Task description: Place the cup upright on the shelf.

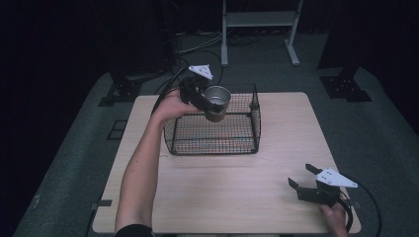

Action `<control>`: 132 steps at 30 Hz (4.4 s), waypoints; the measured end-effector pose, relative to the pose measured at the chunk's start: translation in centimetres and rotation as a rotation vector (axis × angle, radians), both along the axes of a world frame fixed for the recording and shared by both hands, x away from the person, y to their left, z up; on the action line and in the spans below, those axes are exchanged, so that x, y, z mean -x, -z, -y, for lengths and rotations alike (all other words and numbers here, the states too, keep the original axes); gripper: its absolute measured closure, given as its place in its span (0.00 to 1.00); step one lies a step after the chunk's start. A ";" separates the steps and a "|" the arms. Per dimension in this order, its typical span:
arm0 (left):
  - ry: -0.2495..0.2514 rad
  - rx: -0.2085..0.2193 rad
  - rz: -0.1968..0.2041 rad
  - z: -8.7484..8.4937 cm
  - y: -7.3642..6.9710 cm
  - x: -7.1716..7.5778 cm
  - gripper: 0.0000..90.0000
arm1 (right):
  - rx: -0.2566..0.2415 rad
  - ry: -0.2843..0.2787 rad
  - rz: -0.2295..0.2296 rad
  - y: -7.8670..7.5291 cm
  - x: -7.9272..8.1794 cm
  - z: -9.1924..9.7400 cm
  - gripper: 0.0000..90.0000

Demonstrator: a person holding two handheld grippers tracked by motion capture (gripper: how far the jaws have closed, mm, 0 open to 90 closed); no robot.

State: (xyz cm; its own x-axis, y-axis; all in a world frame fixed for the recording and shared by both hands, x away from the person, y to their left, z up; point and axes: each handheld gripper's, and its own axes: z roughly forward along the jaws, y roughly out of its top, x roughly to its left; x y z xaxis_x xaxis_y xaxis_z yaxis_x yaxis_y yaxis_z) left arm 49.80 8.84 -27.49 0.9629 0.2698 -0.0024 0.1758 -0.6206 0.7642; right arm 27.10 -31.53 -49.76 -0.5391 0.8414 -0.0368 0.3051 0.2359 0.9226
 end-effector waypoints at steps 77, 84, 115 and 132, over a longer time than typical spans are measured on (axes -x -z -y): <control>-0.137 -0.258 -0.137 4.1 13.1 -6.4 0.20 | -0.039 -0.020 0.001 0.0 -0.3 0.4 0.15; -0.148 -0.257 -0.129 3.7 13.3 -6.3 0.20 | -0.037 -0.018 0.003 0.0 -0.2 0.4 0.15; -0.169 -0.321 -0.191 2.6 13.9 -6.1 0.13 | -0.033 -0.020 0.002 0.0 -0.2 0.4 0.15; -0.169 -0.314 -0.188 2.6 13.6 -5.9 0.11 | -0.030 -0.021 0.004 0.0 -0.2 0.3 0.15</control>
State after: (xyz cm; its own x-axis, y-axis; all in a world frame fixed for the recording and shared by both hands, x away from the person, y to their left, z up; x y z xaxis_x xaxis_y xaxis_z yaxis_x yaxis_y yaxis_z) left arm 55.68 6.25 -41.08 0.8955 0.4399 -0.0668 0.4141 -0.7690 0.4870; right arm 27.32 -31.86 -49.76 -0.5567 0.8306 -0.0137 0.2966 0.2142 0.9307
